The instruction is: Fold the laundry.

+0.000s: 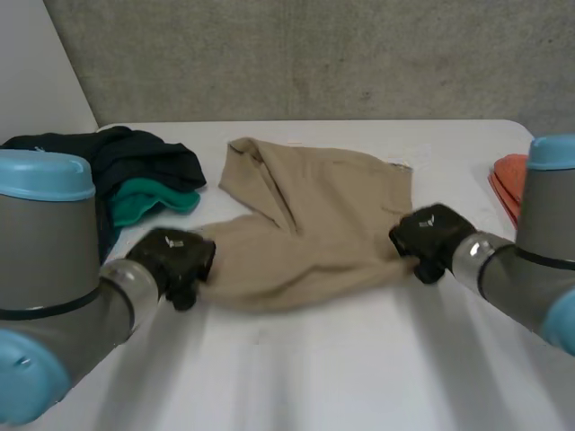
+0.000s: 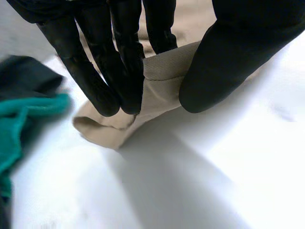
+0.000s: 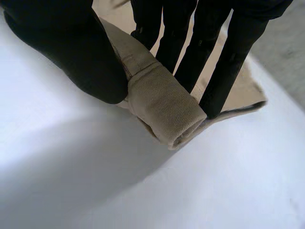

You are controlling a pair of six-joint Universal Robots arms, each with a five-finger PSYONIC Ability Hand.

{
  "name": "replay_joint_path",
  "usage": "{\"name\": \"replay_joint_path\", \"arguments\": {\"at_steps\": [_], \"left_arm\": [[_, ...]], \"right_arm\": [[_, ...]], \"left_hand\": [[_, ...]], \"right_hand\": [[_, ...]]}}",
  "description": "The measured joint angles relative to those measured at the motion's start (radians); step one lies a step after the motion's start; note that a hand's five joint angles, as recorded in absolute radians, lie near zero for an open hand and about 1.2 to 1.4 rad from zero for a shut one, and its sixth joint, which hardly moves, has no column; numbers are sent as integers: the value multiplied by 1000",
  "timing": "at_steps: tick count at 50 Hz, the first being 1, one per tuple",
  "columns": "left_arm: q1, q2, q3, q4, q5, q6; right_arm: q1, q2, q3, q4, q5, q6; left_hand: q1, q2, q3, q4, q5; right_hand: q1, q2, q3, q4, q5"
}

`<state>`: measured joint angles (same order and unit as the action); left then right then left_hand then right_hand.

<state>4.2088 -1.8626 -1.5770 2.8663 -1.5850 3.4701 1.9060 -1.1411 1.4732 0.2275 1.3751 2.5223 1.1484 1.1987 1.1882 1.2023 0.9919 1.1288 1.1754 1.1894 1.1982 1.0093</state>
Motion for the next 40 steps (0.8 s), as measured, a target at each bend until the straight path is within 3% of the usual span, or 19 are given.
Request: {"name": "replay_joint_path", "arguments": {"at_steps": [8, 13, 14, 17, 18, 20, 31, 35, 37, 40], "left_arm": [[-57, 66, -75, -227, 78, 142], [-89, 56, -82, -252, 80, 176], [-96, 51, -80, -253, 78, 181], [-109, 37, -64, -251, 70, 195], [-112, 31, -51, -247, 65, 202], [-114, 20, -21, -237, 57, 216], [-49, -151, 309, -97, 66, 261], [-30, -302, 496, -58, 123, 272], [-25, -386, 599, -54, 152, 282], [-21, -524, 767, -65, 190, 306]], "right_arm": [[-8, -110, 172, 201, 0, -286], [-19, -118, 229, 221, -4, -368], [-24, -117, 240, 221, -6, -378], [-35, -115, 251, 218, -10, -383], [-41, -114, 253, 213, -14, -381], [-48, -113, 253, 205, -23, -374], [-65, -112, 236, 139, -78, -307], [-65, -107, 237, 109, -82, -291], [-67, -101, 238, 92, -82, -284], [-71, -91, 238, 70, -81, -276]], "left_hand": [[0, 0, 0, 0, 0], [-24, -68, -52, -62, -38], [-263, -295, -282, -287, -251], [-629, -620, -584, -607, -566], [-880, -844, -829, -857, -808], [-955, -960, -944, -968, -916], [-948, -988, -976, -997, -941], [-831, -895, -887, -897, -859], [-678, -746, -739, -748, -713], [-662, -722, -710, -718, -684]], "right_hand": [[0, 0, 0, 0, 0], [0, 0, 0, 0, 0], [0, 0, 0, 0, 0], [0, 0, 0, 0, 0], [0, 0, 0, 0, 0], [0, 0, 0, 0, 0], [0, 0, 0, 0, 0], [0, 0, 0, 0, 0], [0, 0, 0, 0, 0], [0, 0, 0, 0, 0]]}}
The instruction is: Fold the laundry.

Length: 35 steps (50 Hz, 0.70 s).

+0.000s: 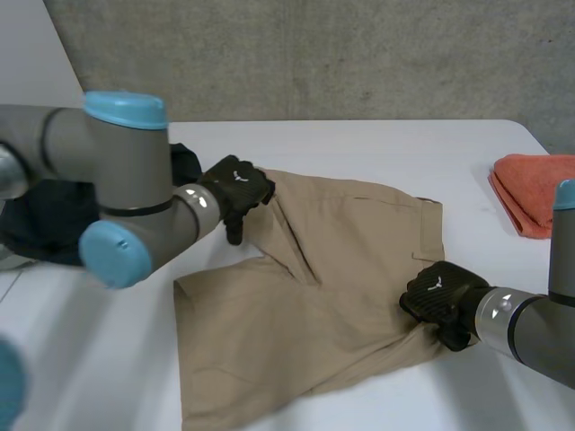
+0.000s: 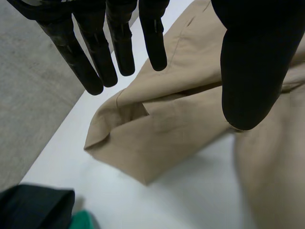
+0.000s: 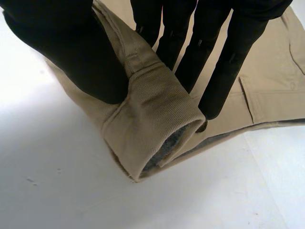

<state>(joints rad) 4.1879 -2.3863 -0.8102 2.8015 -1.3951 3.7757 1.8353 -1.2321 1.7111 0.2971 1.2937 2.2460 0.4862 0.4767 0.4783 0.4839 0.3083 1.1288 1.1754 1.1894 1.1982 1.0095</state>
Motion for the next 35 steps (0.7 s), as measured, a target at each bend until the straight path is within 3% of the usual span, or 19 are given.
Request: {"name": "replay_joint_path", "arguments": {"at_steps": [4, 6, 15, 17, 20, 21, 23, 25, 35], "left_arm": [[1, -85, 106, -14, 18, 20], [2, -213, 270, -40, 43, 56], [0, -392, 494, -106, 67, 146], [-1, -407, 510, -117, 65, 161], [-1, -415, 517, -124, 59, 175], [-2, -415, 519, -125, 48, 182], [-2, -412, 518, -122, 28, 185], [-2, -410, 517, -121, 19, 186], [1, -301, 381, -117, -248, 183]], "right_arm": [[-3, 7, 0, -13, 0, 5], [-7, 20, 0, -34, 1, 15], [-6, 37, 4, -68, 1, 33], [-6, 38, 3, -73, 1, 36], [-6, 37, 2, -78, 1, 40], [-6, 37, 1, -82, 1, 43], [-6, 36, 0, -86, 0, 45], [-6, 36, 0, -87, 0, 45], [-2, 27, 3, -94, 0, 51]], "left_hand": [[-3, -1, -1, -2, -2], [-4, -2, -2, -4, -4], [-9, -6, -7, -15, -15], [58, 64, 64, 53, 55], [355, 341, 338, 315, 311], [570, 534, 529, 528, 520], [683, 685, 672, 675, 664], [683, 696, 686, 691, 677], [683, 717, 707, 710, 687]], "right_hand": [[0, 0, 0, 0, 0], [0, 0, 0, 0, 0], [0, 0, 0, 0, 0], [0, 0, 0, 0, 0], [0, 0, 0, 0, 0], [0, 0, 0, 0, 0], [0, 0, 0, 0, 0], [0, 0, 0, 0, 0], [0, 0, 0, 0, 0]]}}
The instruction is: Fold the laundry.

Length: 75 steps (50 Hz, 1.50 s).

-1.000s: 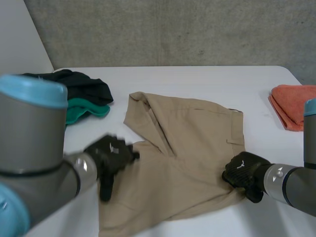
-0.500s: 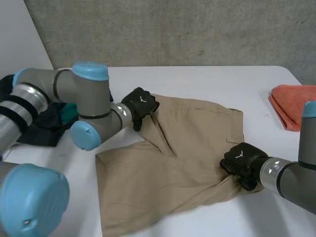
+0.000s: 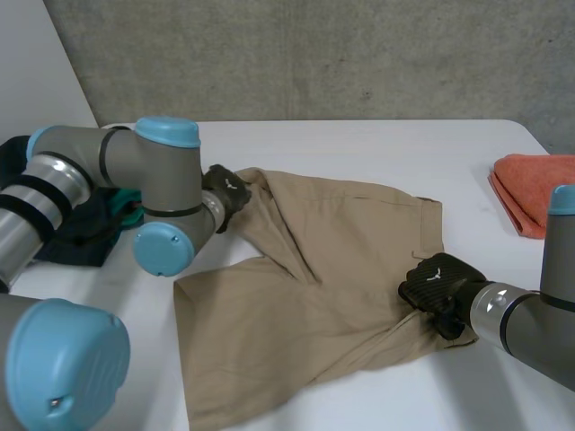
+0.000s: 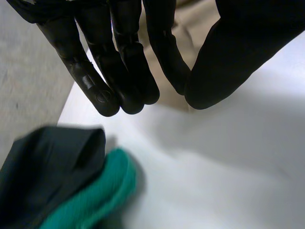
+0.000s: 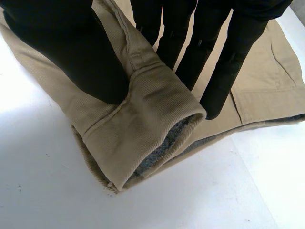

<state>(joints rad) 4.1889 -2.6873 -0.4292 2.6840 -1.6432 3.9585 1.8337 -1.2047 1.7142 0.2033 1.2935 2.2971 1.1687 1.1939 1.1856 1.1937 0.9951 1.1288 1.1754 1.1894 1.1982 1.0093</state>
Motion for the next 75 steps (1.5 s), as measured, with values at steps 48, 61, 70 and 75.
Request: {"name": "replay_joint_path", "arguments": {"at_steps": [48, 61, 70, 75], "left_arm": [[-4, -78, 42, 54, 184, -53], [-17, -126, 106, 46, 152, 33], [-30, -154, 146, 30, 131, 79], [-33, -156, 153, 18, 136, 79]], "right_arm": [[9, 1, 3, -26, 0, 13], [9, 4, 3, -27, 0, 13], [6, 0, 4, -27, 0, 13], [4, -3, 4, -27, 0, 13]], "left_hand": [[-407, -433, -424, -435, -417], [-298, -323, -315, -325, -305], [-241, -254, -251, -252, -236], [-231, -242, -239, -243, -226]], "right_hand": [[0, 0, 0, 0, 2], [0, 0, 0, 0, 2], [0, 0, 0, 0, 2], [0, 0, 0, 0, 2]]}}
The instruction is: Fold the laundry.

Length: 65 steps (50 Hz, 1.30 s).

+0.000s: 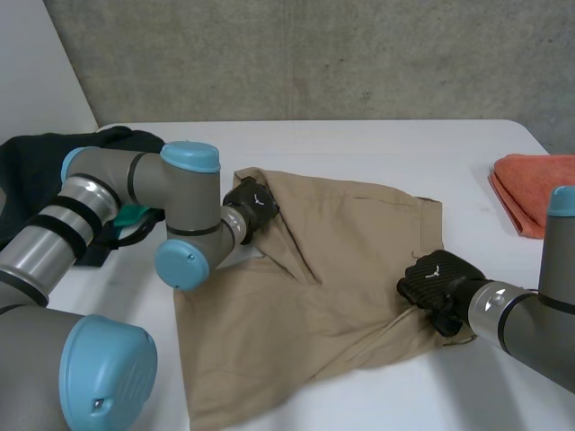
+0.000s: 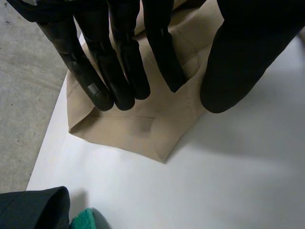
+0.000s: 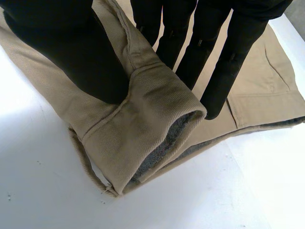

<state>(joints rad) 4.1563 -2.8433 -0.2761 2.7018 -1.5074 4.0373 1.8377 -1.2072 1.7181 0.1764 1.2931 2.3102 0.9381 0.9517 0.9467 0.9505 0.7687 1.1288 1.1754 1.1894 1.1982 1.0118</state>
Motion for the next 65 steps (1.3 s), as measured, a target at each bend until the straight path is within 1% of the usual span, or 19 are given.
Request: {"name": "replay_joint_path", "arguments": {"at_steps": [1, 3, 5, 10, 17, 25, 30, 31, 33, 35, 37, 39, 40, 43, 48, 51, 56, 61, 65], "left_arm": [[-1, -1, 1, -2, 0, 1], [-2, -6, 4, -6, -2, 5], [-5, -15, 9, -9, -15, 16], [-2, -17, 7, -9, -87, 24], [45, 81, -131, 1, -192, -79], [71, 199, -331, 18, -226, -149], [68, 214, -351, 18, -239, -162], [67, 216, -349, 16, -244, -166], [65, 224, -341, 12, -262, -179], [65, 233, -337, 9, -277, -191], [66, 256, -335, 7, -301, -214], [67, 283, -340, 8, -317, -244], [68, 295, -344, 11, -320, -258], [71, 321, -355, 26, -303, -295], [71, 321, -360, 52, -206, -314], [70, 302, -353, 58, -135, -304], [72, 268, -338, 59, -50, -282], [76, 230, -312, 60, 9, -252], [80, 199, -283, 55, 28, -217]], "right_arm": [[0, 0, 0, 0, 0, 0], [-1, -1, 0, 0, 0, 0], [-1, -1, 0, 0, 0, 0], [-3, -3, 0, 0, -1, 0], [-2, -4, 1, 0, -6, 0], [14, -5, 5, 4, -12, 2], [25, -6, 7, 4, -13, 9], [26, -7, 8, 4, -13, 13], [30, -12, 8, 3, -13, 22], [32, -17, 8, 2, -13, 30], [34, -23, 8, 0, -13, 40], [36, -28, 8, -2, -14, 48], [36, -30, 8, -3, -15, 51], [37, -34, 8, -4, -16, 56], [37, -35, 8, -4, -17, 58], [35, -35, 9, -4, -17, 57], [29, -35, 8, -5, -17, 55], [26, -34, 8, -5, -17, 55], [25, -31, 8, -5, -17, 54]], "left_hand": [[126, 121, 122, 113, 115], [205, 196, 196, 198, 200], [208, 238, 236, 240, 232], [208, 242, 239, 242, 232], [208, 242, 239, 243, 232], [208, 242, 239, 243, 232], [206, 232, 233, 235, 227], [158, 173, 174, 172, 177], [-49, -30, -23, -28, -18], [-49, -30, -23, -28, -18], [-333, -326, -303, -315, -306], [-500, -481, -461, -473, -464], [-608, -591, -584, -595, -587], [-613, -612, -605, -619, -615], [-548, -563, -560, -564, -553], [-457, -479, -472, -475, -467], [-370, -392, -386, -385, -378], [-363, -381, -376, -372, -366], [-364, -382, -376, -374, -368]], "right_hand": [[0, 0, 0, 0, 0], [0, 0, 0, 0, 0], [0, 0, 0, 0, 0], [0, 0, 0, 0, 0], [0, 0, 0, 0, 0], [0, 0, 0, 0, 0], [0, 0, 0, 0, 0], [0, 0, 0, 0, 0], [0, 0, 0, 0, 0], [0, 0, 0, 0, 0], [0, 0, 0, 0, 0], [0, 0, 0, 0, 0], [0, 0, 0, 0, 0], [0, 0, 0, 0, 0], [0, 0, 0, 0, 0], [0, 0, 0, 0, 0], [0, 0, 0, 0, 0], [0, 0, 0, 0, 0], [0, 0, 0, 0, 0]]}}
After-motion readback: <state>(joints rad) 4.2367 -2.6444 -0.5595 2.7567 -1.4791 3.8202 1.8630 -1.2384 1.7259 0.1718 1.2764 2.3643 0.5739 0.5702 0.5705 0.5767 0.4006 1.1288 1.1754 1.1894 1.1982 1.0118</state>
